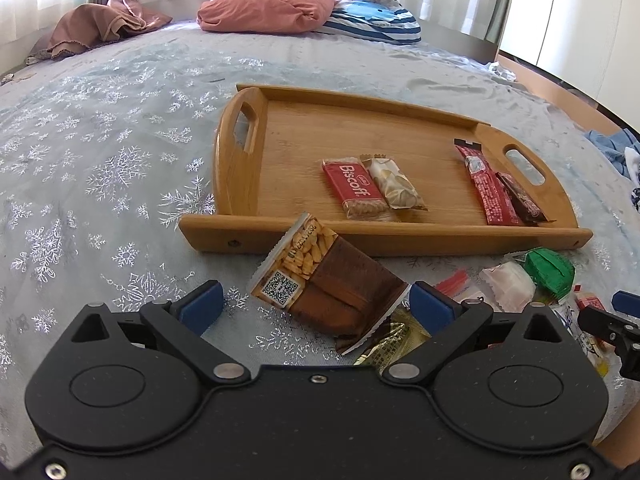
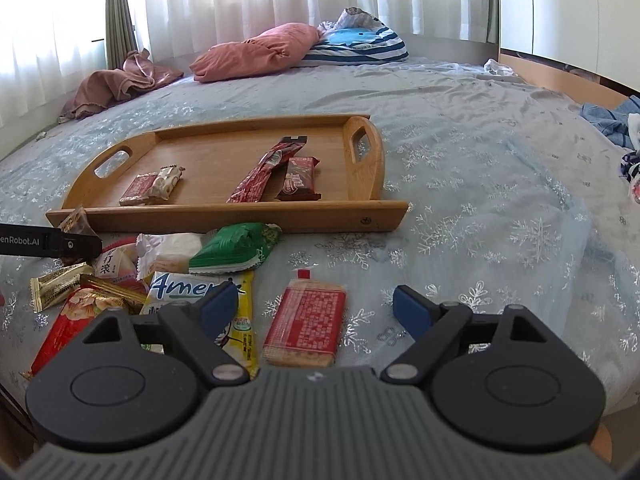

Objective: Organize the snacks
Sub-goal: 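Move the left tool to the brown almond packet while the right tool approaches a red wafer packet, then close the left tool on the brown almond packet while the right tool grasps the red wafer packet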

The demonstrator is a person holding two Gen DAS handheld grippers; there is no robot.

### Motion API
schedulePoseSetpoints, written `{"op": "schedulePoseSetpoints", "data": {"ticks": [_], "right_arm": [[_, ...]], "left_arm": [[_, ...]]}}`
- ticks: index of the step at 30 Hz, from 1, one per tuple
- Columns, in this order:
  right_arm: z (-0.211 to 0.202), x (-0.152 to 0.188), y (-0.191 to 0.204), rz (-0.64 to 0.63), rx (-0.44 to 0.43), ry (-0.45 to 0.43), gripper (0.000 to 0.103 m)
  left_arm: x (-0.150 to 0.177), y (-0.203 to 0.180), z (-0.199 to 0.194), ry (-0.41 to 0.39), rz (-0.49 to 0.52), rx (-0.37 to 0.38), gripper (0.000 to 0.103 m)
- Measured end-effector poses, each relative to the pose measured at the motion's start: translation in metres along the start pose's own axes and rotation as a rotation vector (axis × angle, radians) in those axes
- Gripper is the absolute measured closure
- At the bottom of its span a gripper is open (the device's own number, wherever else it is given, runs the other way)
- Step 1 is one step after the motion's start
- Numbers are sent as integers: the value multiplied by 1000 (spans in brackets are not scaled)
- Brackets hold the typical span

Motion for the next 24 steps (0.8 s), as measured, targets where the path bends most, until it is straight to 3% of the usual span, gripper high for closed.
{"op": "schedulePoseSetpoints", "data": {"ticks": [8, 13, 18, 24], "right_arm": [[1, 3, -1, 16, -6, -3, 11], [-2, 4, 0, 14, -4, -9, 12], [-10, 6, 0, 14, 6, -16, 21], [-18, 8, -1, 5, 21, -10, 36]], "left_arm": [[3, -2, 0, -12, 8, -7, 5], [4, -1, -3, -17, 9, -7, 20], [2, 0, -8, -29, 18, -24, 43], [-1, 3, -11, -24, -2, -21, 51]]}}
Point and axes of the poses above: each gripper's, at about its wrist camera, not at the fingertips, and z roughly the way its jaws point, y to its left, x to its underside, the point moved 3 cm from there along z, roughly the way its jaws point, and after that the axes turned 12 degrees about -z, right-handed, at the moved point
